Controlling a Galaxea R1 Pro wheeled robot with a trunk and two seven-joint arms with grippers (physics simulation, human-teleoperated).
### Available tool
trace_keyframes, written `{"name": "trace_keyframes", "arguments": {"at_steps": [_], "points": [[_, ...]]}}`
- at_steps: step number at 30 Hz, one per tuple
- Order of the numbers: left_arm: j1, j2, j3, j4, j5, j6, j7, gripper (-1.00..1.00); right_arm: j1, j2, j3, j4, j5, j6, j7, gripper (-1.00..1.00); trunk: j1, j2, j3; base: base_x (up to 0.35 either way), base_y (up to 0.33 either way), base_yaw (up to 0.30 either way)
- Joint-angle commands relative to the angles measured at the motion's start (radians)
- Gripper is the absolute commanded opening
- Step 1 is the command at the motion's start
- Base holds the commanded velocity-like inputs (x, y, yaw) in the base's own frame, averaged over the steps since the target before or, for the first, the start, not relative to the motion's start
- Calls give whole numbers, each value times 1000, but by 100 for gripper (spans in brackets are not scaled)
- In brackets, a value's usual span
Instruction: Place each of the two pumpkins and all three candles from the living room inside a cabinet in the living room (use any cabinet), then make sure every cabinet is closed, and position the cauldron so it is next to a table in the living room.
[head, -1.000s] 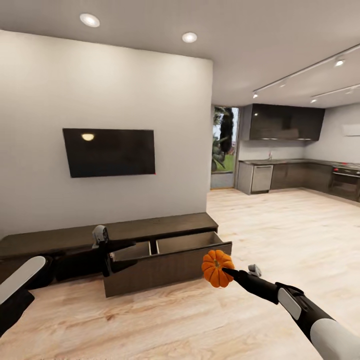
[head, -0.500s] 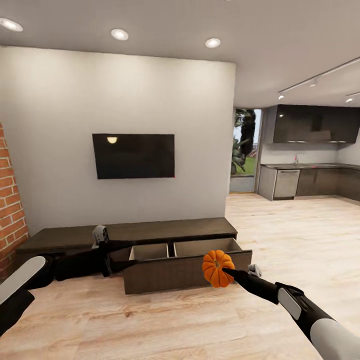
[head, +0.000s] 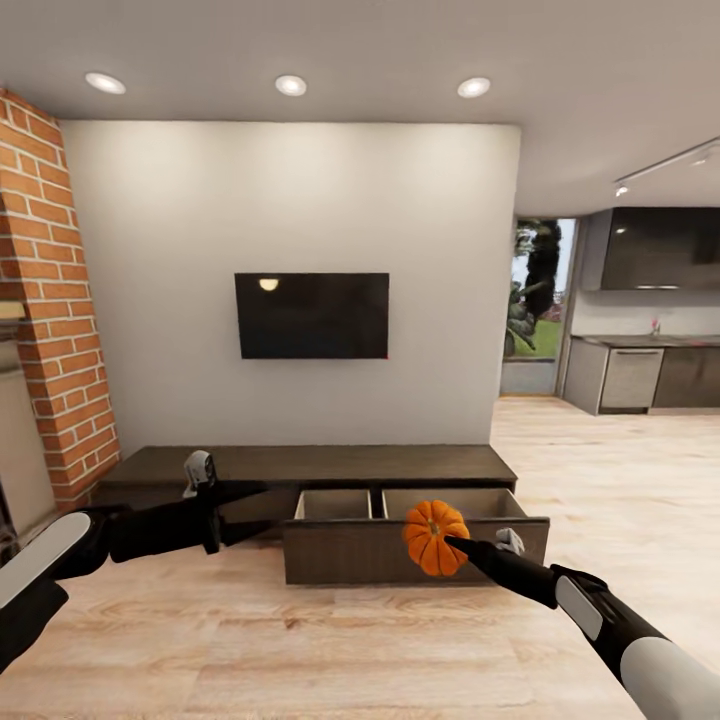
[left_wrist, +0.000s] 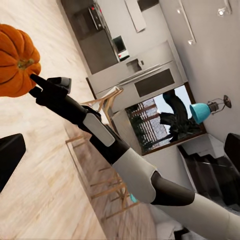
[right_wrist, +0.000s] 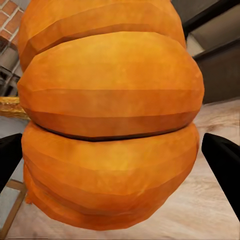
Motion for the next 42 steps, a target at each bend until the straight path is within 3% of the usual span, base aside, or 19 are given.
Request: {"name": "trace_keyframes", "arguments": {"at_steps": [1,42], "points": [[-1,1,-2,1,-7,0,-10,100,-1,-1,1,-2,-16,10,-1,-100,0,-1,0,0,0,264],[10,1,-2,9,-5,0,-10,100,0,-1,4,-2,-16,10,-2,-100,0,-1,32,0,0,264]]}}
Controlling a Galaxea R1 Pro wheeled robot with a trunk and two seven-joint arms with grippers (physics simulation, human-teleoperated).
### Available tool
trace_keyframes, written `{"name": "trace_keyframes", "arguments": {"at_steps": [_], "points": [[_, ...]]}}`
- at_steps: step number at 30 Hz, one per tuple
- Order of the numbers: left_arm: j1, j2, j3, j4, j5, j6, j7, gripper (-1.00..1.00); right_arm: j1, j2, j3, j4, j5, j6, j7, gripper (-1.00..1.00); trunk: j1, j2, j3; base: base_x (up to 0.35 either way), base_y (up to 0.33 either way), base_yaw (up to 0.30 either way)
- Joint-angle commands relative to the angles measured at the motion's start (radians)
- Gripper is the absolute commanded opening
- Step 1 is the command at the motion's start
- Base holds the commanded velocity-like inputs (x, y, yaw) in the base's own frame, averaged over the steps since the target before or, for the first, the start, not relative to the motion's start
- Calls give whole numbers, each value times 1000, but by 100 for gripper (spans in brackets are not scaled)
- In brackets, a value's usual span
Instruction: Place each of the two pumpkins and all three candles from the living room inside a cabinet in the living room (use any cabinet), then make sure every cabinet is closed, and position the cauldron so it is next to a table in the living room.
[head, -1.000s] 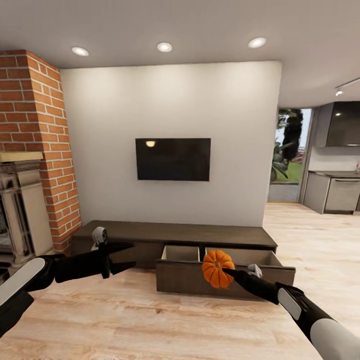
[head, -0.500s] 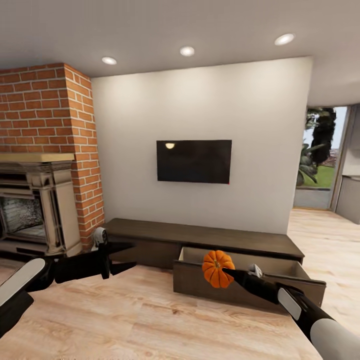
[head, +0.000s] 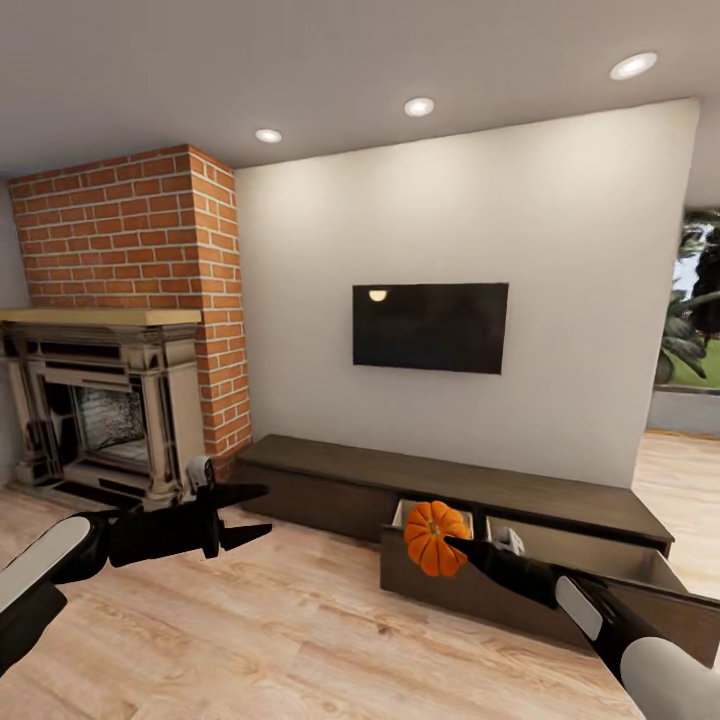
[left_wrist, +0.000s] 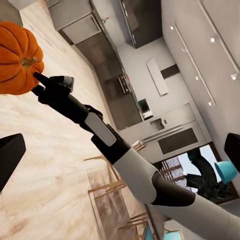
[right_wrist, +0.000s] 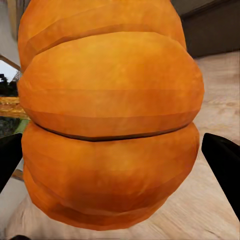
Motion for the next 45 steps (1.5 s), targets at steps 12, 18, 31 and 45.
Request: {"name": "trace_keyframes", "arguments": {"at_steps": [12,18,31,45], "points": [[-2,1,-3,1,-8,0,-10,100,-1,-1,2,-8,-17,9,-36,-100,0,-1,8,0,0,252],[-2,1,-3,1,-8,0,-10,100,-1,-1,2,-9,-16,10,-39,-100,0,-1,9,0,0,45],[-2,1,-3,1,-8,0,-10,100,-2,-1,9,-10,-15,10,-53,-100,0,-1,9,25,0,234],[-2,3,-3,1,-9,0,-12,100,-1,-1,9,-4,-15,10,-61,-100,0,-1,9,301,0,164]]}}
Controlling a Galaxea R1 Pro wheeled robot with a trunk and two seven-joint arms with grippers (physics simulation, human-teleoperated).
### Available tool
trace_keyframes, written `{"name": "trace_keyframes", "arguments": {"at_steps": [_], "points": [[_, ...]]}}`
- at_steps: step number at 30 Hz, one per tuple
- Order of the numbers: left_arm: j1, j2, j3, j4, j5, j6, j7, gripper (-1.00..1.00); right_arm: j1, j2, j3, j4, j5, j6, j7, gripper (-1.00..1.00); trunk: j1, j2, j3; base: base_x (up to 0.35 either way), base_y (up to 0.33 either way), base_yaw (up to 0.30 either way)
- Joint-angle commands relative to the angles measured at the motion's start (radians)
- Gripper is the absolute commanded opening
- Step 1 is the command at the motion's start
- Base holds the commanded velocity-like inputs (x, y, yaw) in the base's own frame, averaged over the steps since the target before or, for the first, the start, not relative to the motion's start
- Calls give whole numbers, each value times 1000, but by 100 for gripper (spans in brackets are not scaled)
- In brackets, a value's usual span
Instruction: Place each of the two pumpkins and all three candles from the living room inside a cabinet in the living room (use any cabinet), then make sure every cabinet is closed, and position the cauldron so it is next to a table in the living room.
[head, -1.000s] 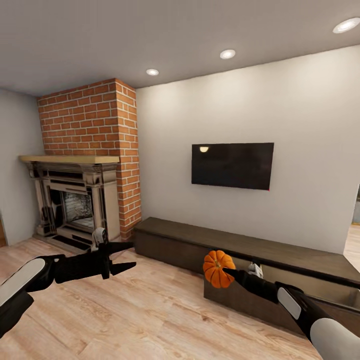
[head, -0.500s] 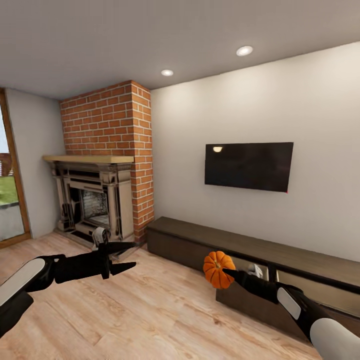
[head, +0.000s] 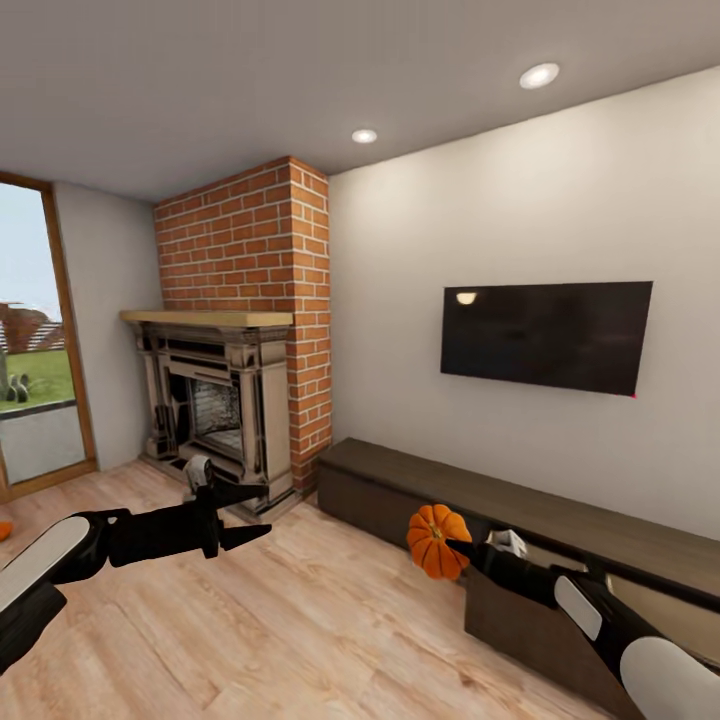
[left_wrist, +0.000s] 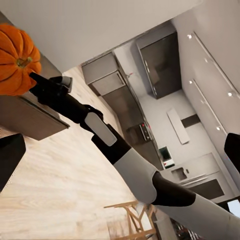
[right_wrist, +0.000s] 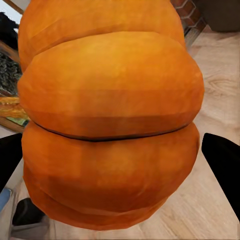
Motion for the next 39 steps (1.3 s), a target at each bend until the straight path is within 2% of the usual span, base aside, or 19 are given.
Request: {"name": "trace_keyframes", "arguments": {"at_steps": [1,10,13,27,39], "points": [[-1,1,-2,1,-8,0,-10,100,-1,-1,0,-1,-17,9,-1,-100,1,-1,-1,332,0,4],[-1,1,-2,1,-7,0,-10,100,-2,-1,-7,-2,-18,9,-3,-100,1,-1,-1,332,48,1],[-1,1,-2,1,-7,0,-10,100,-1,-1,0,-2,-18,12,-24,-100,1,-1,-1,332,85,73],[-1,1,-2,1,-6,0,-10,100,-1,-1,3,-5,-17,17,-47,-100,1,-1,2,306,90,263],[0,1,-2,2,-6,0,-10,100,-1,1,5,-4,-16,19,-54,-100,1,-1,3,126,5,280]]}}
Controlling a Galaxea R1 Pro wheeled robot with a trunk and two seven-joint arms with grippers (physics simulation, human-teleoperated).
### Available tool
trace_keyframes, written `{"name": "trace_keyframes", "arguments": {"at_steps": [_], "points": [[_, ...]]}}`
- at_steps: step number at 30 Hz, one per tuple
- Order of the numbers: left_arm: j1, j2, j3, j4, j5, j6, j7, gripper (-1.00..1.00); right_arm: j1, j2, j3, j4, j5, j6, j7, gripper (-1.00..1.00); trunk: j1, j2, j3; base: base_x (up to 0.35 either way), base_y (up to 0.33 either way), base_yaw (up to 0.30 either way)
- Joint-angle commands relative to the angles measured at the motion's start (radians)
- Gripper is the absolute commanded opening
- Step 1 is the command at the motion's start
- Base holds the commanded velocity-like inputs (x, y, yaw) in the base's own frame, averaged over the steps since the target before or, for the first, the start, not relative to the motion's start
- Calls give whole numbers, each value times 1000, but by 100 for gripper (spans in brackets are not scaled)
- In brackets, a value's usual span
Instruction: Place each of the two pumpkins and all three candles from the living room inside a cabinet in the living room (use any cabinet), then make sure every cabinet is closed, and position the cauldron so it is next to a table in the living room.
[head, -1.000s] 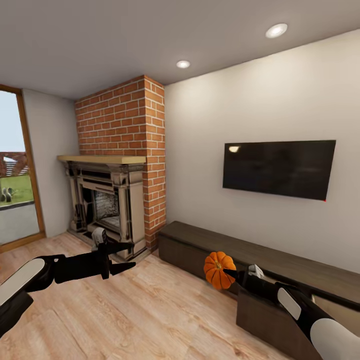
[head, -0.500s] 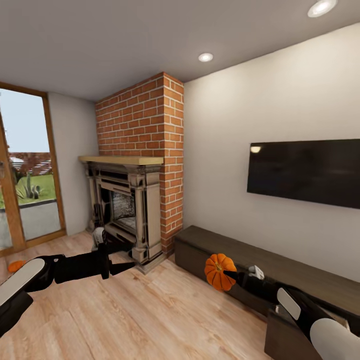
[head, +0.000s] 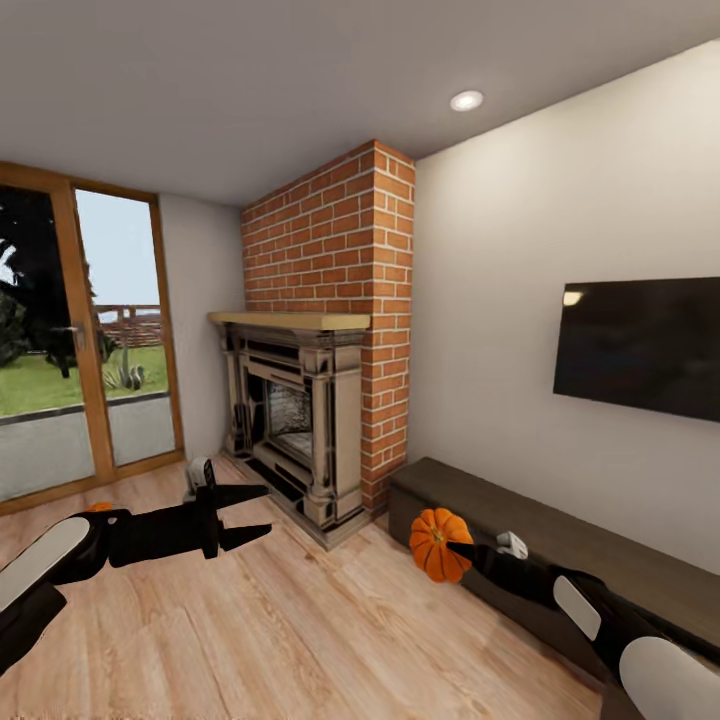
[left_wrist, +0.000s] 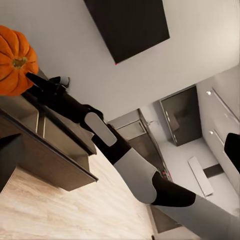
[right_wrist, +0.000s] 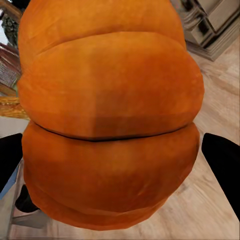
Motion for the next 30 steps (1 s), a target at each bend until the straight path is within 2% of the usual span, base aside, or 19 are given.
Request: {"name": "trace_keyframes", "arguments": {"at_steps": [1,6,9,21,25,30], "points": [[-2,1,-2,1,-7,0,-10,100,-1,-1,1,-3,-15,9,-9,-100,0,-1,-1,85,0,280],[-2,1,-2,1,-7,0,-10,100,-1,-1,1,-8,-10,19,-98,-100,0,-1,-1,81,0,281],[-2,1,-2,1,-6,0,-10,100,-1,-1,1,-15,-10,48,-126,-100,0,-1,-3,60,0,271],[-2,3,-1,17,-4,0,-10,100,-1,-1,5,-44,-8,114,-143,-100,0,-1,-17,6,118,179],[-2,2,-1,30,-4,0,-11,100,-2,0,40,-64,-8,120,-153,-100,0,-1,-23,0,180,137],[-2,2,-1,43,-3,0,-12,100,-1,1,46,-66,-8,121,-154,-100,0,-1,-30,5,184,129]]}}
